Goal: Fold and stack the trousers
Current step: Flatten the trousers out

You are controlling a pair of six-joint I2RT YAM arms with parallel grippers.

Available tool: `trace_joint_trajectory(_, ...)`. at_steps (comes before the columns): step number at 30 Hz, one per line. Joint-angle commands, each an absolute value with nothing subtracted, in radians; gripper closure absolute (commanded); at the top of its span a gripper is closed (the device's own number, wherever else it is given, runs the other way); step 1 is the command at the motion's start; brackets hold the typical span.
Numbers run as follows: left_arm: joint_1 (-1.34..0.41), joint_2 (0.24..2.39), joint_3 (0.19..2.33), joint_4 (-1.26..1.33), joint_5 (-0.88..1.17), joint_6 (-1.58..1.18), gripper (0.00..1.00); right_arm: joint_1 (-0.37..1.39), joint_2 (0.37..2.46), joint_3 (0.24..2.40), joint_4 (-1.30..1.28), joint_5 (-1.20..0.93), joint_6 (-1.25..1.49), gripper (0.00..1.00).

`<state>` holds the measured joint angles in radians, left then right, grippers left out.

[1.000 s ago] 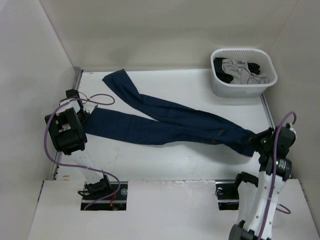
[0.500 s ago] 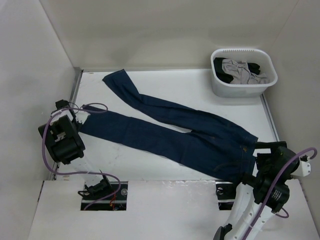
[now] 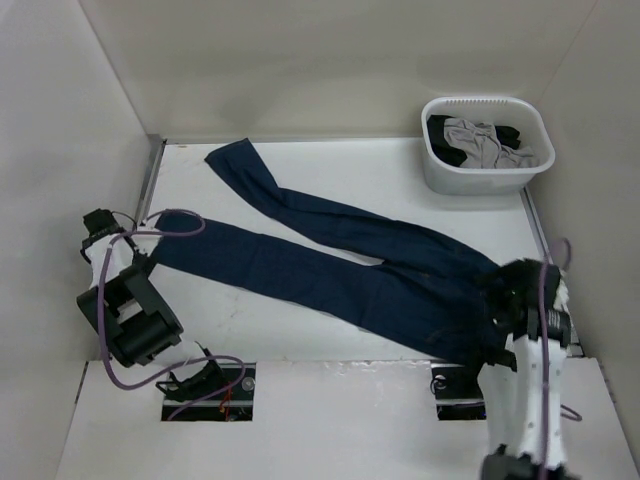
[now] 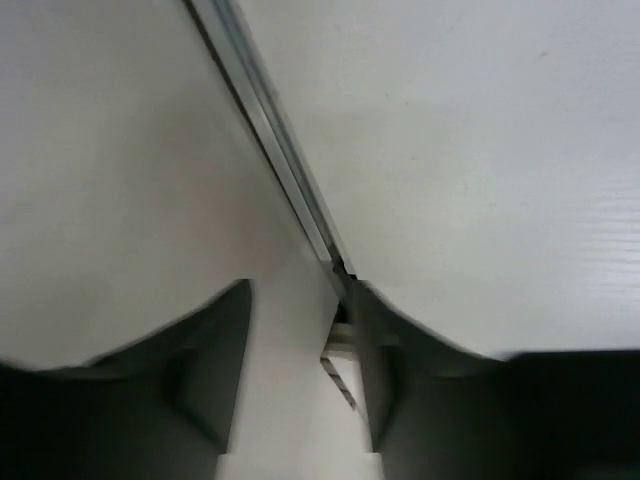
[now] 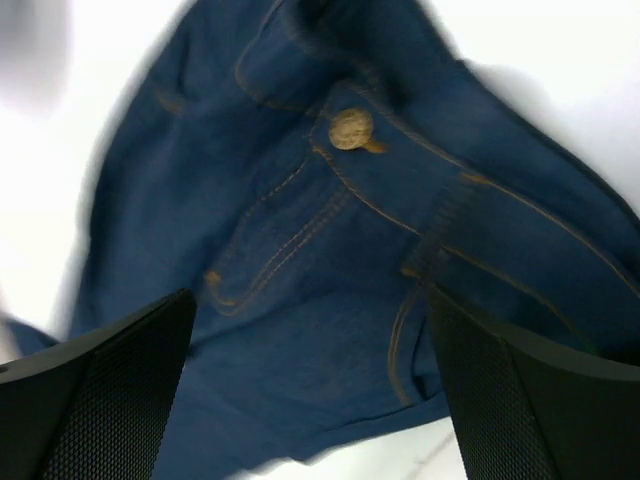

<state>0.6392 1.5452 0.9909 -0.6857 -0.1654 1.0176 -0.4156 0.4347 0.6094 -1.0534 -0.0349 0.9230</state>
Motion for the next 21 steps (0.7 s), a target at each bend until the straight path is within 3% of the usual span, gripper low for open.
trace_joint_trajectory(1,0.592,1.422,1.023,-0.644,-0.011,1.026,0.43,-0.163,0.669,0.612,-0.685,0.075,0.858,0.00)
trace_joint_trajectory(3,0.559,1.454,1.064,-0.626,0.027,0.979,0.35,0.024,0.820,0.673,-0.657,0.232,0.813,0.00)
trace_joint_trajectory(7,0.535,1.664,1.224,-0.643,0.040,0.760,0.39,0.247,0.904,0.703,-0.675,0.394,0.827,0.00)
trace_joint_trajectory(15,0.524,1.927,1.431,-0.700,0.075,0.463,0.44,0.389,0.674,0.546,-0.895,0.454,1.236,0.00)
trace_joint_trajectory(21,0.501,2.026,1.459,-0.698,0.054,0.426,0.50,0.539,0.768,0.522,-0.997,0.456,1.454,0.00)
